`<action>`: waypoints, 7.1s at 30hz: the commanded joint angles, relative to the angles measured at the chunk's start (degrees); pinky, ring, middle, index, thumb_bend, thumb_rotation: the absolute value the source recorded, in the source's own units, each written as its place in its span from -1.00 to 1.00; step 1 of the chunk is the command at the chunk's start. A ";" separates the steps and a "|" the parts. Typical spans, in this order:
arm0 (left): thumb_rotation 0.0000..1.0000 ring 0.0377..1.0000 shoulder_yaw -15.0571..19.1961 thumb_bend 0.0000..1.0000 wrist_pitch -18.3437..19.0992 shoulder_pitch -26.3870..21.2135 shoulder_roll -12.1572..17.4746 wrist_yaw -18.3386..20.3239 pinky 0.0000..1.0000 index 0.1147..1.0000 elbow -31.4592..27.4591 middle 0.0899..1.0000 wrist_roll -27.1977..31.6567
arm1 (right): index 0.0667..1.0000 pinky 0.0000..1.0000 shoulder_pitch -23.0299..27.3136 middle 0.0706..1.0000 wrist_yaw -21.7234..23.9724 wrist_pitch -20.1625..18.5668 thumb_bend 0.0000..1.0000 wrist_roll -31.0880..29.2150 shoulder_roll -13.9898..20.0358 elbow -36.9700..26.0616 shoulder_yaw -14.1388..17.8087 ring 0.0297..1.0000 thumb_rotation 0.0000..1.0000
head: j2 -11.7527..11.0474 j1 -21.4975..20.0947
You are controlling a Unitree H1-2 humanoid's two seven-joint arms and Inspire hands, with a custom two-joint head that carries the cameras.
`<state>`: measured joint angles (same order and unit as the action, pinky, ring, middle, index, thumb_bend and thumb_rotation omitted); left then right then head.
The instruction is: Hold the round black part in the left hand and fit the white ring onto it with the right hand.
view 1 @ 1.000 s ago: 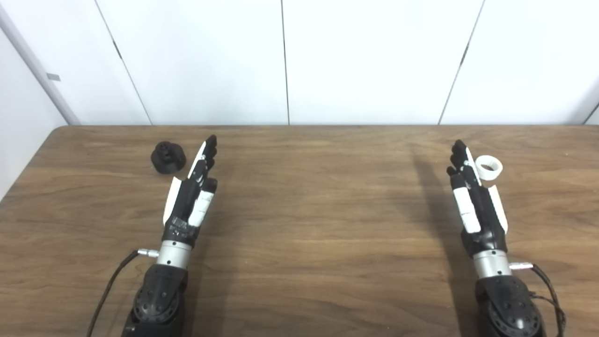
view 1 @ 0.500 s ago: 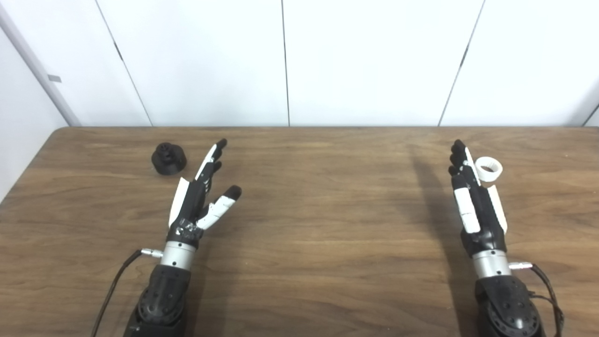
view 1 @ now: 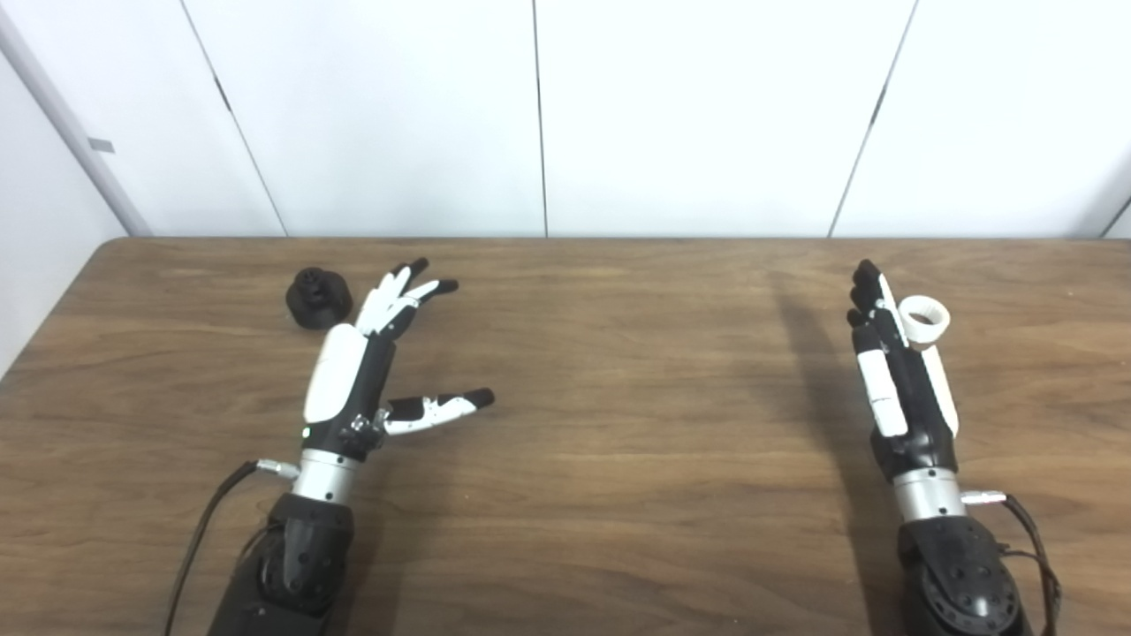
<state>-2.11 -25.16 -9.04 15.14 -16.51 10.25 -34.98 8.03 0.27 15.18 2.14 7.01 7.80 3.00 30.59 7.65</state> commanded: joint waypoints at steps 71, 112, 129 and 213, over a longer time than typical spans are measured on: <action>-0.15 1.00 -1.19 1.00 25.03 -17.36 18.63 6.68 1.00 0.78 20.77 1.00 4.51 | 1.00 0.89 -3.15 1.00 -0.09 5.98 -0.13 2.02 1.63 7.36 -1.40 1.00 0.85 | -3.64 8.68; -0.21 1.00 -6.28 1.00 18.26 -27.27 21.14 14.13 1.00 0.54 33.86 0.94 7.11 | 1.00 0.90 -4.95 1.00 0.96 3.85 -0.06 1.17 1.57 3.17 -1.36 1.00 0.85 | -2.08 9.41; -0.30 1.00 -7.66 1.00 18.02 -28.29 20.51 15.22 1.00 0.53 34.23 0.94 7.56 | 1.00 0.91 -5.80 1.00 1.06 3.30 -0.05 0.93 1.00 1.40 -1.33 1.00 0.84 | -1.38 8.97; -0.89 0.95 -18.43 0.05 -1.67 -17.73 13.92 14.86 1.00 -0.17 7.64 0.45 -3.29 | 1.00 1.00 -4.93 1.00 1.71 -7.49 -0.02 -0.02 -0.84 -19.86 -1.00 1.00 0.80 | 3.48 -0.03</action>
<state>-20.98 -25.73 -25.42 28.74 -1.30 19.71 -38.68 1.37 1.76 7.10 2.66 6.02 -9.62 2.10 33.93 7.91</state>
